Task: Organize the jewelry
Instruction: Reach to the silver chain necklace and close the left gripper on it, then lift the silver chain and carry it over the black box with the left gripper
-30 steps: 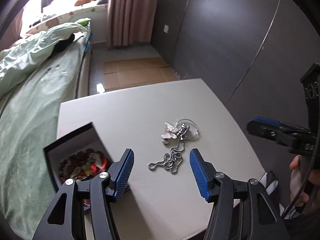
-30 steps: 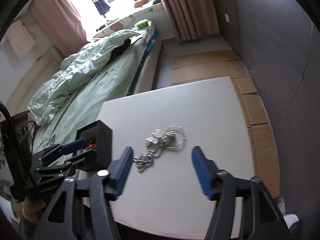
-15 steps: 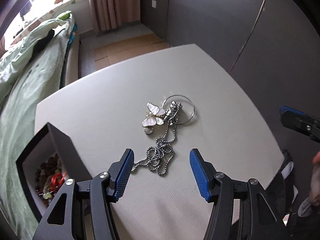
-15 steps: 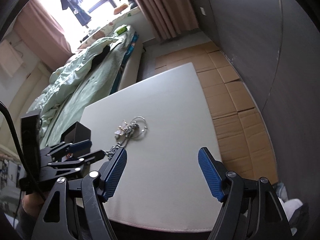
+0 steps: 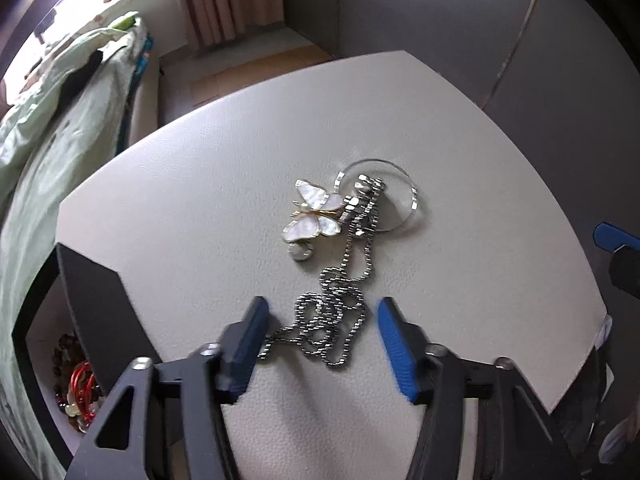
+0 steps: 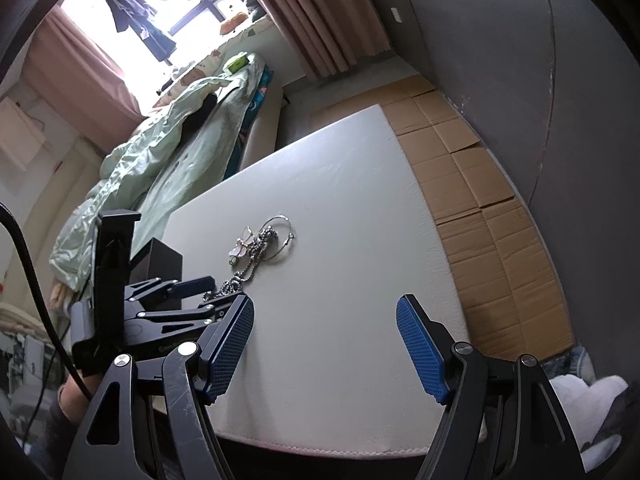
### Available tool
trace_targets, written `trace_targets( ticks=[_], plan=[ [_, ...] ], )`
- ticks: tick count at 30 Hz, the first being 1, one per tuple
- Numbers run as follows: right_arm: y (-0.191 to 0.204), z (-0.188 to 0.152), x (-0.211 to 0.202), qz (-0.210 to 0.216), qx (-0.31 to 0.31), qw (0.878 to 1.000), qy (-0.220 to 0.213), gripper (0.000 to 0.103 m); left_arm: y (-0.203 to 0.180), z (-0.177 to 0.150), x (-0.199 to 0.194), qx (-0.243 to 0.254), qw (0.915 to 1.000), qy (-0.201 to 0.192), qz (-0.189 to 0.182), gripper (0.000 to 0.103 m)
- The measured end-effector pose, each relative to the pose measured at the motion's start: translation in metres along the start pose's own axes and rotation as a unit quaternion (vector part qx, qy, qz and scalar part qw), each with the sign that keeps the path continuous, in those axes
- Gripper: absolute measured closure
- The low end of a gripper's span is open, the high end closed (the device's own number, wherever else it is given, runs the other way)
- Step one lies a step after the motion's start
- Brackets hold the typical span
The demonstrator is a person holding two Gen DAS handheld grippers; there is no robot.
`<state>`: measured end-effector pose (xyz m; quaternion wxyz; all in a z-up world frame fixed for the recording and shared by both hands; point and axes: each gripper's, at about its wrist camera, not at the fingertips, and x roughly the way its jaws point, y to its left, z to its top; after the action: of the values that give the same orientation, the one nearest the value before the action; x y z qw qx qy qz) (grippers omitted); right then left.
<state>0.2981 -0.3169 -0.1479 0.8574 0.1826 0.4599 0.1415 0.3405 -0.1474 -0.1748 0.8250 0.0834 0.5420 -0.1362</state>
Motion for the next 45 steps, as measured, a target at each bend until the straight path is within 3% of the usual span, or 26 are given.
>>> trace_targets(
  ticks=[1, 2, 6, 20, 25, 28, 32, 39, 45],
  plan=[
    [0.001, 0.001, 0.002, 0.001, -0.001, 1.0, 0.001, 0.029, 0.003, 0.0, -0.002, -0.007, 1.0, -0.001, 0.003, 0.093],
    [0.002, 0.002, 0.003, 0.003, -0.003, 1.0, 0.0, 0.029, 0.006, 0.0, -0.002, -0.013, 0.9999, 0.004, 0.0, 0.096],
    [0.006, 0.006, 0.009, 0.004, -0.008, 1.0, 0.003, 0.029, 0.009, 0.003, -0.008, -0.014, 0.9998, 0.0, -0.012, 0.097],
    [0.001, 0.027, 0.037, 0.03, 0.01, 0.999, 0.015, 0.03, 0.022, 0.022, -0.075, -0.028, 0.9959, -0.082, -0.025, 0.097],
    [0.009, 0.043, 0.058, 0.027, 0.002, 0.999, 0.036, 0.05, 0.027, 0.027, -0.096, -0.035, 0.9934, -0.104, -0.034, 0.097],
    [0.019, 0.05, 0.073, 0.018, -0.012, 0.998, 0.054, 0.053, 0.028, 0.027, -0.103, -0.039, 0.9923, -0.112, -0.036, 0.097],
    [0.033, 0.054, 0.092, 0.01, -0.027, 0.997, 0.077, 0.069, 0.035, 0.031, -0.11, -0.049, 0.9905, -0.121, -0.045, 0.097],
    [0.048, 0.057, 0.12, -0.017, -0.04, 0.994, 0.101, 0.071, 0.048, 0.035, -0.118, -0.057, 0.9888, -0.13, -0.045, 0.097],
    [0.062, 0.053, 0.123, -0.092, -0.085, 0.987, 0.097, 0.086, 0.06, 0.033, -0.122, -0.072, 0.9869, -0.137, -0.045, 0.097]
  ],
)
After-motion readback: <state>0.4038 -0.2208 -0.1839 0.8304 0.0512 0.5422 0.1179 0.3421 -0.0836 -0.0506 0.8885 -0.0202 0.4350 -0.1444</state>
